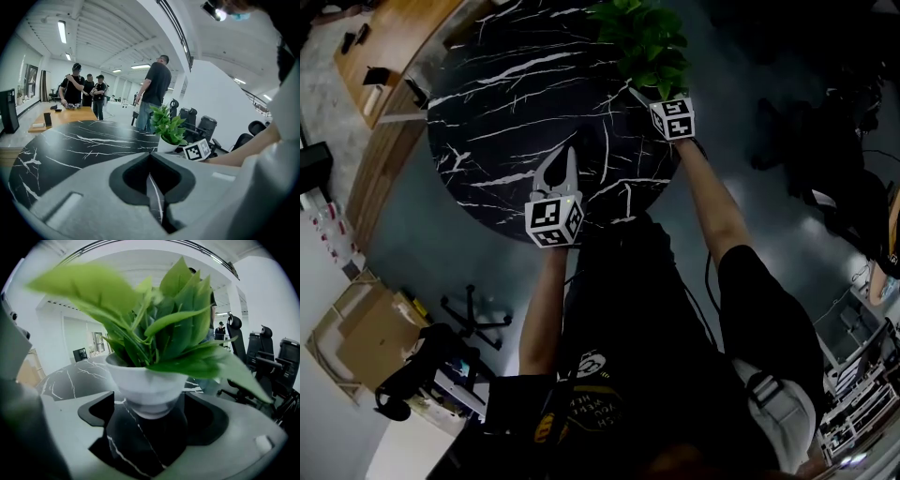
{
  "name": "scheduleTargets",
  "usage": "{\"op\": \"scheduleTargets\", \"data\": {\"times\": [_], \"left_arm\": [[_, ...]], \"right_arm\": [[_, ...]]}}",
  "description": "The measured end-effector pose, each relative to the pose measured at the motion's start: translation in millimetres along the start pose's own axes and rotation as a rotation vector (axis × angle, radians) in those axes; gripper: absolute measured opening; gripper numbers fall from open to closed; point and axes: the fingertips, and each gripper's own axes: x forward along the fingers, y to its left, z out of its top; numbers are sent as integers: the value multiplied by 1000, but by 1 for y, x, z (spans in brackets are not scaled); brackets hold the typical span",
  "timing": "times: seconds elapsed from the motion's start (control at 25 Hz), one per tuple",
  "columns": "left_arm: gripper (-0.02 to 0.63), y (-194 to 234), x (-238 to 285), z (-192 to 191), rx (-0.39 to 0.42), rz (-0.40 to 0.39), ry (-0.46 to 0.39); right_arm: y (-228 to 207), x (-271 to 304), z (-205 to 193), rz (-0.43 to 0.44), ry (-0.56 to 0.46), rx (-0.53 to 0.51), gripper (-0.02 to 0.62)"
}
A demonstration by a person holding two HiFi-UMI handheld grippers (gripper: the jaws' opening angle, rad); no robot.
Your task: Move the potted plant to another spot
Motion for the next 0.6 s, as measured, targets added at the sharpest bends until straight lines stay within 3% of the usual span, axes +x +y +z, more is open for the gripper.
{"op": "scheduleTargets", "data": {"times": [0.12, 0.32, 0.4, 0.48, 0.6], "left_arm": [[5, 2, -9, 3, -19, -1, 8], [5, -6, -29, 25, -8, -45, -27], [5, -13, -34, 35, 6, -81, -37], [5, -21, -36, 48, 29, -129, -43], [5, -43, -51, 68, 89, -202, -53]], "right_arm": [[0, -37, -22, -50, 34, 55, 413], [36, -127, -43, -115, 44, 169, 204], [64, -160, -24, -116, 10, 175, 81], [90, -183, 11, -110, -52, 177, 4], [130, -216, 63, -91, -129, 188, 3]]}}
